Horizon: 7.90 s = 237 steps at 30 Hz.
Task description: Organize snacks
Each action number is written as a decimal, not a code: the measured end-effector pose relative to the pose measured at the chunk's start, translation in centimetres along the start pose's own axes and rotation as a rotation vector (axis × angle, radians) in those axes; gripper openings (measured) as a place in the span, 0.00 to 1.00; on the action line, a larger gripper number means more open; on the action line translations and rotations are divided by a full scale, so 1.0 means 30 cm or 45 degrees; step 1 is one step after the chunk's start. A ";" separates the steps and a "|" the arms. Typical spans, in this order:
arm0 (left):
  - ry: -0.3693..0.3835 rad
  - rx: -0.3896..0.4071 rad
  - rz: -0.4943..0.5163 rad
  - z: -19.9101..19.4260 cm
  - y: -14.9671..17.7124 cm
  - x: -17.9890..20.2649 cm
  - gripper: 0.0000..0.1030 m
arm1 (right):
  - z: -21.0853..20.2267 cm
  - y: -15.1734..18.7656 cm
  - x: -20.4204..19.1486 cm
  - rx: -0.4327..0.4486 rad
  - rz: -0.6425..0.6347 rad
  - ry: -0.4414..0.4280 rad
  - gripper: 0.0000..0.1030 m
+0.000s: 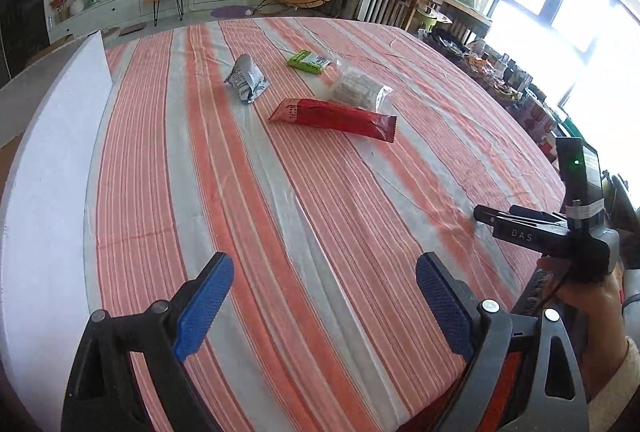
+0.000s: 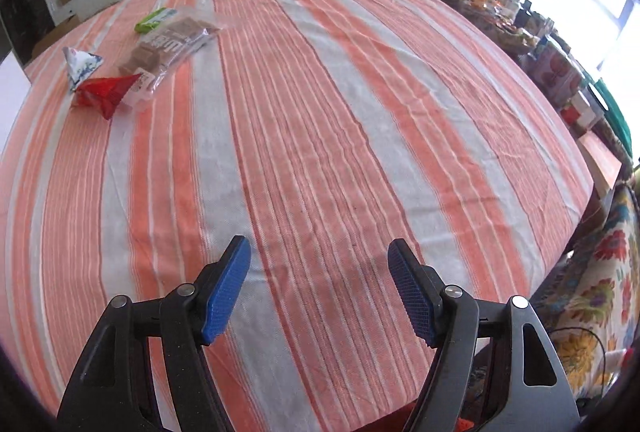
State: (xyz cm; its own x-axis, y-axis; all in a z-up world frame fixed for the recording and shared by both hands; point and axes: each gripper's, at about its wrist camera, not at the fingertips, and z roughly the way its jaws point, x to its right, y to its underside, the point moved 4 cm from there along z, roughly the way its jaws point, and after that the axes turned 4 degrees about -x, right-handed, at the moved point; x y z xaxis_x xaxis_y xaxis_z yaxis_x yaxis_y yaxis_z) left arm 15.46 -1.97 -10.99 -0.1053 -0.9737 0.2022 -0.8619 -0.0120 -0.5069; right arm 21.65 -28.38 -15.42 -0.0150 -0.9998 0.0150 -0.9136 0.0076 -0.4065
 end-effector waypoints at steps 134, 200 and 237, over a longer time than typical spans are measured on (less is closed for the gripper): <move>-0.318 0.020 -0.020 0.228 -0.038 -0.171 1.00 | 0.027 0.047 0.032 0.359 -0.117 -0.122 0.96; -0.317 0.020 -0.019 0.230 -0.039 -0.172 1.00 | 0.105 -0.382 -0.712 -0.159 -0.807 -0.185 0.27; -0.317 0.020 -0.019 0.232 -0.039 -0.172 1.00 | 0.143 -0.144 -0.513 -0.087 -0.276 -0.159 0.81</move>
State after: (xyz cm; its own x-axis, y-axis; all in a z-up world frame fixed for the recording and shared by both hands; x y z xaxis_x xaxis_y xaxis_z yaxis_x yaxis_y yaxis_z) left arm 20.47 1.49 -17.28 0.0342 -0.9994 -0.0019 -0.8544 -0.0283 -0.5189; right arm 27.56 -13.11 -17.80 0.2309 -0.9728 -0.0198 -0.9155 -0.2103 -0.3430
